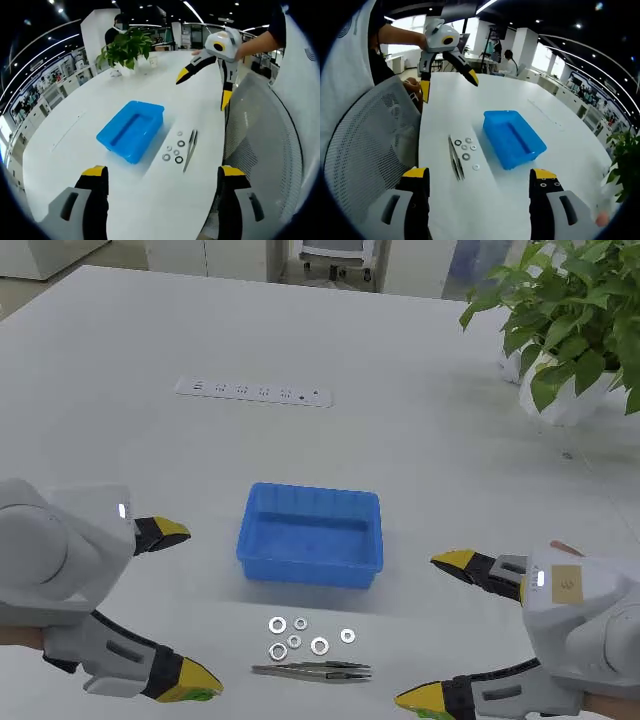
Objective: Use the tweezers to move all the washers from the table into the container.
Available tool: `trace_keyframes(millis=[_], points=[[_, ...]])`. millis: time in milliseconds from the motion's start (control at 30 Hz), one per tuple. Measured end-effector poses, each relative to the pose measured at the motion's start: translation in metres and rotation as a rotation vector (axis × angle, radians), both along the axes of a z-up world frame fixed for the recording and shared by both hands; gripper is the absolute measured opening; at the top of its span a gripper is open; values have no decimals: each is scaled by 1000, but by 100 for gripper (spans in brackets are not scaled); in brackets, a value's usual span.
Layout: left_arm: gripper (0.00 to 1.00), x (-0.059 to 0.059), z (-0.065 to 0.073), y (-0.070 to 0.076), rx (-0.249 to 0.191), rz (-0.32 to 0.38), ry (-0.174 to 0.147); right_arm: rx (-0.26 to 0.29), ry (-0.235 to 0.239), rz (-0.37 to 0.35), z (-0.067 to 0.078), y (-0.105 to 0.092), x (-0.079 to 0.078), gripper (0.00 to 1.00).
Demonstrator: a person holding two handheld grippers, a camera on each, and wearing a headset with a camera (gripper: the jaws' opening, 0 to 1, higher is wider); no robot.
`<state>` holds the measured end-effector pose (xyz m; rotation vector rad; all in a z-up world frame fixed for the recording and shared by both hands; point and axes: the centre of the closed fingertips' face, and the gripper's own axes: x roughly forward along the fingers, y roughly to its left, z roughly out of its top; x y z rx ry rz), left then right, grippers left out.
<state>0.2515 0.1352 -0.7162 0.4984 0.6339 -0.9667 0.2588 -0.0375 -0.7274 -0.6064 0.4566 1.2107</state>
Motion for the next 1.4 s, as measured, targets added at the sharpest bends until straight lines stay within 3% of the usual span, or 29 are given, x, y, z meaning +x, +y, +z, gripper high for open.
trace_keyframes(millis=[1400], points=[[99, -1, 1, 5, 23, 6, -16, 1, -16, -14, 2, 0, 2, 87]])
